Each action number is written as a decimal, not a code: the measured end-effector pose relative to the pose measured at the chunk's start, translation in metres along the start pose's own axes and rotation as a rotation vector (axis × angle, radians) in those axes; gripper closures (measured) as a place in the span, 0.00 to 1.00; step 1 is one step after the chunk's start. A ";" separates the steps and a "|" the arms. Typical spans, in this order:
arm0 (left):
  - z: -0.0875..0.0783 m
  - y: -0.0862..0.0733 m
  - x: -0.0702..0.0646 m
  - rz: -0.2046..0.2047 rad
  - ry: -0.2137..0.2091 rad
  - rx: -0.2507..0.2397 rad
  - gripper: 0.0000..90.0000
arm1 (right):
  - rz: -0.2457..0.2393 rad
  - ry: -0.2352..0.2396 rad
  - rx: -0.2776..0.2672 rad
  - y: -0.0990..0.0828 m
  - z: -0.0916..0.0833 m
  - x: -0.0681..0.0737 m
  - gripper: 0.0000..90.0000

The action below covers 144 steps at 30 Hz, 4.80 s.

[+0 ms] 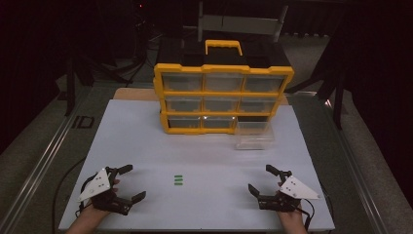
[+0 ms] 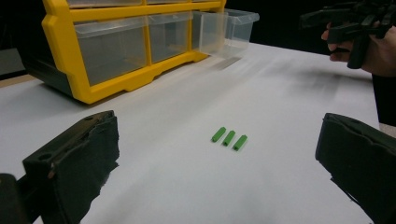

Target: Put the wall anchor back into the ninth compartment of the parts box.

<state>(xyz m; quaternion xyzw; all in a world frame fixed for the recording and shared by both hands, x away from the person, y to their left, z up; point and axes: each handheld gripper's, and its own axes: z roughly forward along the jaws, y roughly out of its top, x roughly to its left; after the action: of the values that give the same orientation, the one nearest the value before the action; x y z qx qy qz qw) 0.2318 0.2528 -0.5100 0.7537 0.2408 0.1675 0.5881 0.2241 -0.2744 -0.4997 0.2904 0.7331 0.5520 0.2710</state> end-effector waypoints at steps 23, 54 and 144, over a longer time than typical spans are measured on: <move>0.005 0.015 -0.005 0.004 -0.018 0.007 0.00 | -0.002 0.002 -0.028 0.003 -0.002 0.003 0.11; 0.037 0.123 0.008 0.066 -0.184 0.031 0.00 | -0.008 0.025 -0.036 0.005 0.000 0.005 0.11; 0.153 0.034 0.029 0.135 -0.355 0.615 0.91 | -0.002 0.067 -0.007 0.002 0.006 0.006 0.11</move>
<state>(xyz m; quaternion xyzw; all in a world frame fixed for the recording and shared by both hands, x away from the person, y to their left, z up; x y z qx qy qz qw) 0.3434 0.1396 -0.5164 0.9269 0.1237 -0.0080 0.3544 0.2241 -0.2660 -0.5000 0.2703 0.7401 0.5637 0.2479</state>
